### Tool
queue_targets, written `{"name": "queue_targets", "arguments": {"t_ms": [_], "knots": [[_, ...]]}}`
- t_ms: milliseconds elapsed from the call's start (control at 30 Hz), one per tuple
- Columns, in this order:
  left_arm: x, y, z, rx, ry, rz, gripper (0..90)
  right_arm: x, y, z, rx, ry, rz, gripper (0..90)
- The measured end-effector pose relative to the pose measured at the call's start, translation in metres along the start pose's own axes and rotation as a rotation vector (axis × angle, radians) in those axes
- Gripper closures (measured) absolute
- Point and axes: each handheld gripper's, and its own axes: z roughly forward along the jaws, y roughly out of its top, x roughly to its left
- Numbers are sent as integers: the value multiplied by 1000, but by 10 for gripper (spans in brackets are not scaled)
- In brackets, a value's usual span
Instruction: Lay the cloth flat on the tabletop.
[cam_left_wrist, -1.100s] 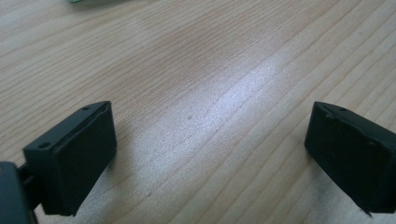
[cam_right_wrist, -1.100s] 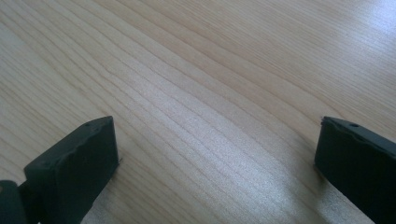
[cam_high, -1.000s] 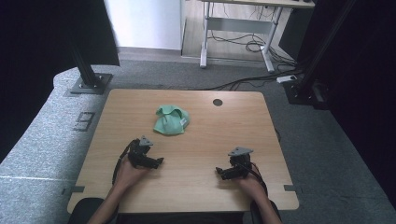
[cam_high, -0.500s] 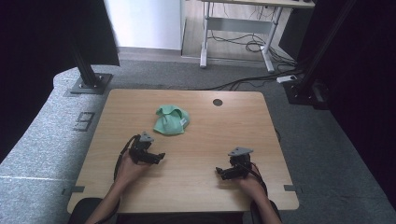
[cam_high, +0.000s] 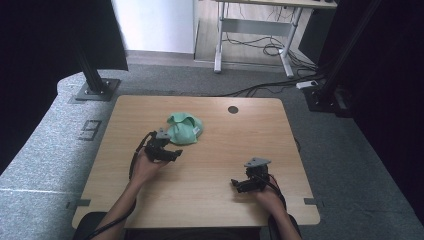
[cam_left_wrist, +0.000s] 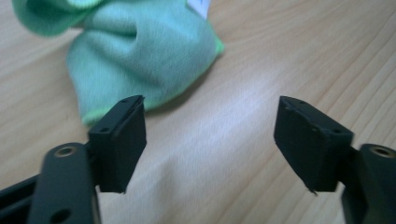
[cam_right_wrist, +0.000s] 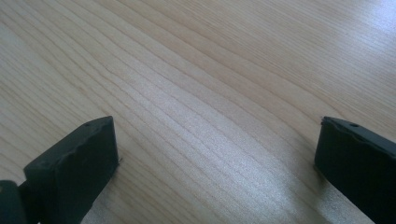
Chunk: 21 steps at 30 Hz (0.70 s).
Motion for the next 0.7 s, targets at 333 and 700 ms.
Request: {"name": "queue_targets", "arguments": {"t_ms": [333,700], "knots": [[6,36,13,-20,-41,16,425,0,0,0,0,0,1,0],[3,56,39,-10,-66,33,534,0,0,0,0,0,0,0]]}}
